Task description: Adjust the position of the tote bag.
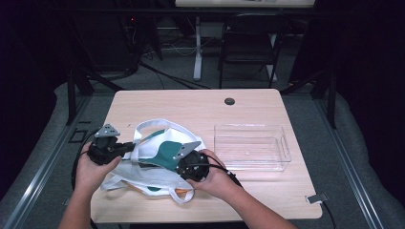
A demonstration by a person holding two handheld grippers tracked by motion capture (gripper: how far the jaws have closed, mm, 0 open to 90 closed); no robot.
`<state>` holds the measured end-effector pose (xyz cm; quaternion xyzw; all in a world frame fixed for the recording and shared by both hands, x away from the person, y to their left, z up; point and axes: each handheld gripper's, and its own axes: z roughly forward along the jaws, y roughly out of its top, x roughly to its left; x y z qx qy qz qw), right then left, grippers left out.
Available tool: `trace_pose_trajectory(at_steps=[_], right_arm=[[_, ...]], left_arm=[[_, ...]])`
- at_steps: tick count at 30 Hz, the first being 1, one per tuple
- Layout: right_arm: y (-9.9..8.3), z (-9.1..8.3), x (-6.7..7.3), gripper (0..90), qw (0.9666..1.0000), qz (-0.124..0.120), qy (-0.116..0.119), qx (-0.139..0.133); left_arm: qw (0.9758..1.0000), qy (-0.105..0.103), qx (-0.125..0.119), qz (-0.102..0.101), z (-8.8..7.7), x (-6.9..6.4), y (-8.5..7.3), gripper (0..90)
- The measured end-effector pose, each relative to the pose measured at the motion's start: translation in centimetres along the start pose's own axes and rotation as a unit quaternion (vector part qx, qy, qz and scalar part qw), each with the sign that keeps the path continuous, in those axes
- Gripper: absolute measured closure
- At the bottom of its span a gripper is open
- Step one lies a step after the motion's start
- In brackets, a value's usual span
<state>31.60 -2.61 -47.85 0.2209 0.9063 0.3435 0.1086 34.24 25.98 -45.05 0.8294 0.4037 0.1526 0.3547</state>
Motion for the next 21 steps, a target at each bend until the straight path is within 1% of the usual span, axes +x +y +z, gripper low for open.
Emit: trace_pose_trajectory(at_steps=[3,4,7,9,11,13,15,16,21], right_arm=[[0.2,0.4,0.2,74.6,1.0000,-0.006,0.000,0.003],[0.4,0.8,0.5,74.2,0.9999,-0.011,0.000,0.006],[0.6,1.4,0.7,73.3,0.9998,-0.019,-0.002,0.010],[0.6,1.5,0.8,73.0,0.9997,-0.021,-0.003,0.014],[0.7,2.1,0.8,72.5,0.9995,-0.026,-0.006,0.019],[0.7,2.3,0.8,72.5,0.9993,-0.029,-0.010,0.022],[0.8,2.5,0.9,72.6,0.9993,-0.029,-0.009,0.021],[0.8,2.6,0.9,72.6,0.9992,-0.032,-0.009,0.024],[0.9,2.9,1.2,73.0,0.9986,-0.040,-0.016,0.029]], left_arm=[[1.0000,0.001,-0.002,0.000,-0.1,0.0,0.0,87.9],[1.0000,0.002,-0.005,-0.001,-0.1,0.0,0.0,87.9],[1.0000,0.002,-0.006,-0.001,-0.1,0.1,0.0,87.9],[1.0000,0.002,-0.007,-0.001,-0.2,0.1,0.0,87.9],[1.0000,0.002,-0.007,-0.002,-0.2,0.1,0.0,87.9],[1.0000,0.002,-0.008,-0.001,-0.2,0.2,0.0,87.9],[1.0000,0.001,-0.007,-0.002,-0.3,0.2,0.0,87.9],[1.0000,0.001,-0.007,-0.002,-0.3,0.2,0.0,87.9],[1.0000,0.001,-0.007,-0.002,-0.3,0.2,0.0,87.9]])
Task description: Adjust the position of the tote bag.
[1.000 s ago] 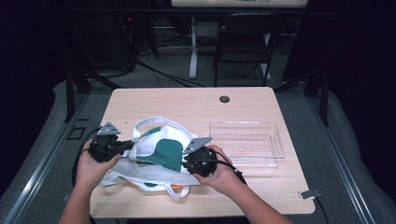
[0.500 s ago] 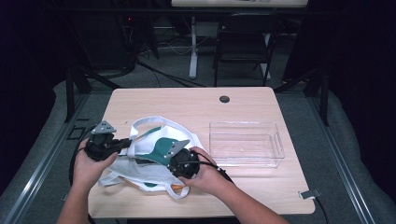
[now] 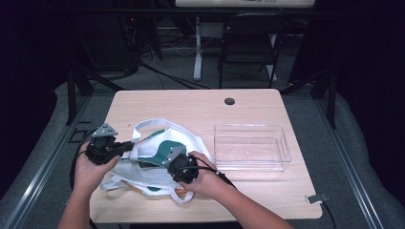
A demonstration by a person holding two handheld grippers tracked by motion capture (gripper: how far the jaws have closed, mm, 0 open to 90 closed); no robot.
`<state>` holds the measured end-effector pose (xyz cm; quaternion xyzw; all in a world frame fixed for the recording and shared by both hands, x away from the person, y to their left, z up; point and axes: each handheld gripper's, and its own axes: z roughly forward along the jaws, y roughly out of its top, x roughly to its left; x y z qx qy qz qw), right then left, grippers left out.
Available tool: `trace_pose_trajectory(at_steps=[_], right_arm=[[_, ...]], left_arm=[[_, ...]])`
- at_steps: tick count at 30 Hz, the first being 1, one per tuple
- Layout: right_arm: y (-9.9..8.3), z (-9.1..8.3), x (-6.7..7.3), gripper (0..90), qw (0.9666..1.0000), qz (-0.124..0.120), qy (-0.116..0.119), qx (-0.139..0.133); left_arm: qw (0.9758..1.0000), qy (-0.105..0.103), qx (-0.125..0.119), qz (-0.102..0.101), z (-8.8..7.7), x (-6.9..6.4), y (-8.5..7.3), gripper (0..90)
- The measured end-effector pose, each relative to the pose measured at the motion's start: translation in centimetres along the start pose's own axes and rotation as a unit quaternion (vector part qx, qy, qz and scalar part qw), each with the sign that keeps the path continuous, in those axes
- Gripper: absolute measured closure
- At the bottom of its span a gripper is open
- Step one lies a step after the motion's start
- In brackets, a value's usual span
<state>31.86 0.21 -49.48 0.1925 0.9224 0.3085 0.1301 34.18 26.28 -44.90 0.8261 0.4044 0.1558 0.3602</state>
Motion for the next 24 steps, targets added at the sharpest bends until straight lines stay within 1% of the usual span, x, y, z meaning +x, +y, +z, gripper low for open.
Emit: trace_pose_trajectory(at_steps=[5,6,7,8,10,12,16,21,24], right_arm=[[0.2,0.3,0.2,79.0,0.9999,-0.012,-0.010,0.007],[0.2,0.3,0.2,79.0,0.9999,-0.012,-0.010,0.007],[0.4,0.2,0.3,81.6,0.9997,-0.019,-0.016,0.007],[0.4,0.1,0.3,82.6,0.9996,-0.021,-0.018,0.006],[0.5,-0.1,0.4,84.8,0.9995,-0.023,-0.022,0.006],[0.5,-0.2,0.3,86.6,0.9994,-0.025,-0.024,0.003],[0.6,-0.4,0.2,87.9,0.9994,-0.025,-0.025,0.002],[0.7,-0.7,0.0,88.4,0.9994,-0.022,-0.026,-0.003],[0.8,-1.1,-0.1,88.5,0.9992,-0.026,-0.028,-0.006]], left_arm=[[1.0000,0.001,-0.002,-0.001,0.0,0.1,-0.1,87.9],[1.0000,0.001,-0.002,-0.001,0.0,0.1,-0.1,87.9],[1.0000,0.001,0.000,-0.002,0.0,0.1,-0.1,87.9],[1.0000,0.001,0.000,-0.002,0.0,0.1,-0.1,87.9],[1.0000,0.001,-0.001,-0.004,0.0,0.2,-0.2,87.9],[1.0000,0.001,0.003,-0.003,0.1,0.2,-0.2,87.8],[1.0000,0.003,0.003,-0.002,0.3,0.1,-0.2,87.8],[1.0000,0.003,0.003,-0.007,0.4,0.2,-0.3,87.7],[0.9999,0.004,0.010,-0.008,0.6,0.3,-0.4,87.5]])
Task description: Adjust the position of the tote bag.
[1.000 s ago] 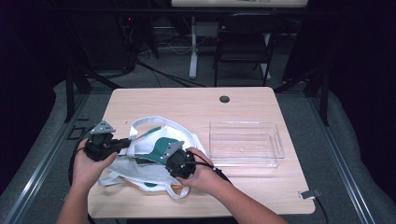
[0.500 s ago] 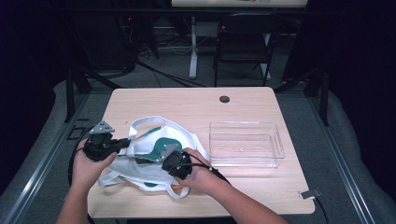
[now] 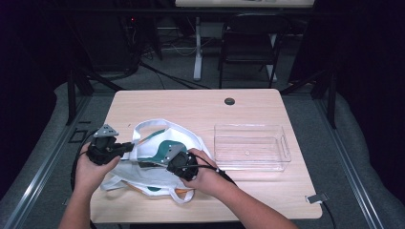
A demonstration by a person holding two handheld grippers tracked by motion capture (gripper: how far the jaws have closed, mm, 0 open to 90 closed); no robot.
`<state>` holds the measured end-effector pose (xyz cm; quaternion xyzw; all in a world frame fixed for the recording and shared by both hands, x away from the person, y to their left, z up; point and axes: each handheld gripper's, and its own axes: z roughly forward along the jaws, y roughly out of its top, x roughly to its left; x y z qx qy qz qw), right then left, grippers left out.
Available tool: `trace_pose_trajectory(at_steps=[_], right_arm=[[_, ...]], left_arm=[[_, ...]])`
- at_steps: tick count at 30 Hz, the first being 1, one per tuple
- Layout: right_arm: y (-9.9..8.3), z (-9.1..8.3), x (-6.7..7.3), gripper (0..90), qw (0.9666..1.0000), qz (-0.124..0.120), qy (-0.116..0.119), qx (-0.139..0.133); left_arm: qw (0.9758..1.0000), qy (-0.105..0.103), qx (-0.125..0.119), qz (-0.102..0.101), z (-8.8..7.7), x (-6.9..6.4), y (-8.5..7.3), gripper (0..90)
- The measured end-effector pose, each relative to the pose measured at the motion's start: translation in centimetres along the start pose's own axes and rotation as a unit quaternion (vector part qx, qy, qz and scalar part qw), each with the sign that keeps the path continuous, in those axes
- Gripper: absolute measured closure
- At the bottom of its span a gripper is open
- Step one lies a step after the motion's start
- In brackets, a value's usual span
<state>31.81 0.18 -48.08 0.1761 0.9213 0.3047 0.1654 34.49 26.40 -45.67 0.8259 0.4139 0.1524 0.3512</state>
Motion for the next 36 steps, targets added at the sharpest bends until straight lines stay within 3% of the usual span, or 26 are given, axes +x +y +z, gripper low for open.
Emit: trace_pose_trajectory(at_steps=[18,36], right_arm=[[1.0,-1.6,-0.9,88.8,0.9997,0.002,-0.011,-0.020],[2.2,-2.5,-2.0,88.8,0.9993,0.006,-0.023,-0.029]], left_arm=[[1.0000,0.005,-0.001,-0.007,0.5,0.1,-0.2,82.9],[0.9996,0.015,-0.024,-0.008,-1.1,0.4,0.0,70.2]])
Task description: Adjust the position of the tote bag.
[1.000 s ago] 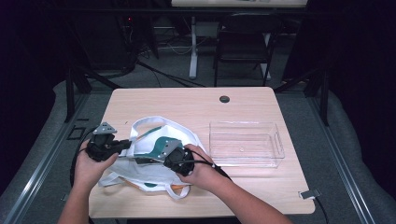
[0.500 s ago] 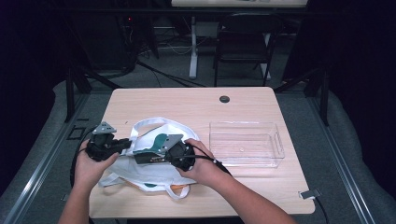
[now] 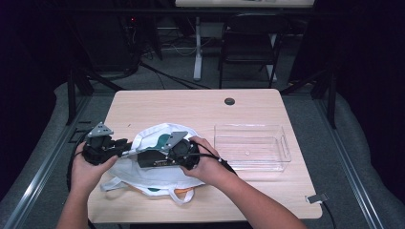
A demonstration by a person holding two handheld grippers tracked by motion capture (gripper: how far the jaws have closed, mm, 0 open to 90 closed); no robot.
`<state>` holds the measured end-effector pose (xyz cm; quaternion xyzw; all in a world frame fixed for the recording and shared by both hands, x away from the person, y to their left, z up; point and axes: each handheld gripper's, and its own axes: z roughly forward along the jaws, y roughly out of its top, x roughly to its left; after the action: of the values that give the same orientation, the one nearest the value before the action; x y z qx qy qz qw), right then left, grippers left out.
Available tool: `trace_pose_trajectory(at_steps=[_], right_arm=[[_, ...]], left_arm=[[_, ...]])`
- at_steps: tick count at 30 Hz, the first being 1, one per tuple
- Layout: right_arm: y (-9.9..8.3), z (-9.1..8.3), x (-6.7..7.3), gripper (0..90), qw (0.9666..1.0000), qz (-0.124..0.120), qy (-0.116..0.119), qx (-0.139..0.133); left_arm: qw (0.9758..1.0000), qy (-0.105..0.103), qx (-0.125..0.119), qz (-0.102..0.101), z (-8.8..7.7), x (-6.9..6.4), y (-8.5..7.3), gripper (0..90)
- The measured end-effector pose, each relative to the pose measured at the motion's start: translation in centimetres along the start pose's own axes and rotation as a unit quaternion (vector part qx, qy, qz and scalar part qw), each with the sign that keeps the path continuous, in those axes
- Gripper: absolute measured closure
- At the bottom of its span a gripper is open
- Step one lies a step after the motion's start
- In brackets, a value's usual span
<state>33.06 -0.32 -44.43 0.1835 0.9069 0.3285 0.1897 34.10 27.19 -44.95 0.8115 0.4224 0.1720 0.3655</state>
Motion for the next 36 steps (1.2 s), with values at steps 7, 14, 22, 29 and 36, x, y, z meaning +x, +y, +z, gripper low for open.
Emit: trace_pose_trajectory(at_steps=[7,14,22,29,36], right_arm=[[0.5,-0.3,-0.7,88.8,1.0000,0.003,-0.006,-0.003],[1.1,-0.4,-1.1,88.8,0.9999,0.007,-0.012,-0.009],[1.6,-0.4,-1.5,88.8,0.9998,0.007,-0.018,-0.010],[1.8,-0.5,-1.9,88.8,0.9997,0.010,-0.021,-0.012],[2.0,-0.5,-2.2,88.8,0.9995,0.018,-0.021,-0.014]], left_arm=[[0.9999,-0.003,-0.012,0.011,-1.0,-0.4,0.3,64.2],[0.9997,-0.012,-0.012,0.018,-1.0,-0.7,0.4,57.4],[0.9993,0.000,-0.006,0.038,-0.8,-0.9,0.4,53.3],[0.9987,0.008,-0.008,0.049,-0.6,-0.8,0.3,51.6],[0.9989,0.010,0.003,0.045,-0.1,-0.4,0.0,52.7]])
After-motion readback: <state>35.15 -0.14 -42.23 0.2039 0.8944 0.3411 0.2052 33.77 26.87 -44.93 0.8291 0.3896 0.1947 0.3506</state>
